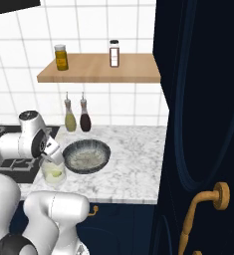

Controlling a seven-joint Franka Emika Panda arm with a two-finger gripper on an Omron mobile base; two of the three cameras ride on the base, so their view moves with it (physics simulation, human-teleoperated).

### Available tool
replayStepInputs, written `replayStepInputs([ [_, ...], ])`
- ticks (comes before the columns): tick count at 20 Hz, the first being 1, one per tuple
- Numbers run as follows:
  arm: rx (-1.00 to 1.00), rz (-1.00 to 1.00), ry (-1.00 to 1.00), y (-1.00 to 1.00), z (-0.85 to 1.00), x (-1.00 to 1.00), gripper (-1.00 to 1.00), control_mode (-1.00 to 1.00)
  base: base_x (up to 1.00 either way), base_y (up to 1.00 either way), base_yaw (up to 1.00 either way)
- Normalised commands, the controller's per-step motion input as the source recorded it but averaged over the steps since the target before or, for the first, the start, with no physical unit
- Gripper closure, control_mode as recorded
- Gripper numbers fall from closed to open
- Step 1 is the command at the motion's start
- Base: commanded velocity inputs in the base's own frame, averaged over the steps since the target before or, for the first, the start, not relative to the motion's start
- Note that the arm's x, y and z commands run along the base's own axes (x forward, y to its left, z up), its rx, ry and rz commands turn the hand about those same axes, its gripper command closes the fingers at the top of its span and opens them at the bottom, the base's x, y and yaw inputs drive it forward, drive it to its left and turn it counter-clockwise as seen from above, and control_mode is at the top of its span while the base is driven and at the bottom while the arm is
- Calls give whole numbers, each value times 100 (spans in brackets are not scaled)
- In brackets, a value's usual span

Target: Grab a lemon wedge from the fridge and one ice cube from the ice bowl, and put them in the glass of lemonade.

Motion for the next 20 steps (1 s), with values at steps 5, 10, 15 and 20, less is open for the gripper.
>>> replayStepInputs([
  [5,0,0,0,5,-12,40,-100,-100,0,0,0],
  [10,0,0,-7,0,43,8,-100,-100,0,0,0],
  [15,1,0,-21,-17,94,-19,-100,-100,0,0,0],
  [20,27,0,-34,-93,54,-60,-100,-100,0,0,0],
])
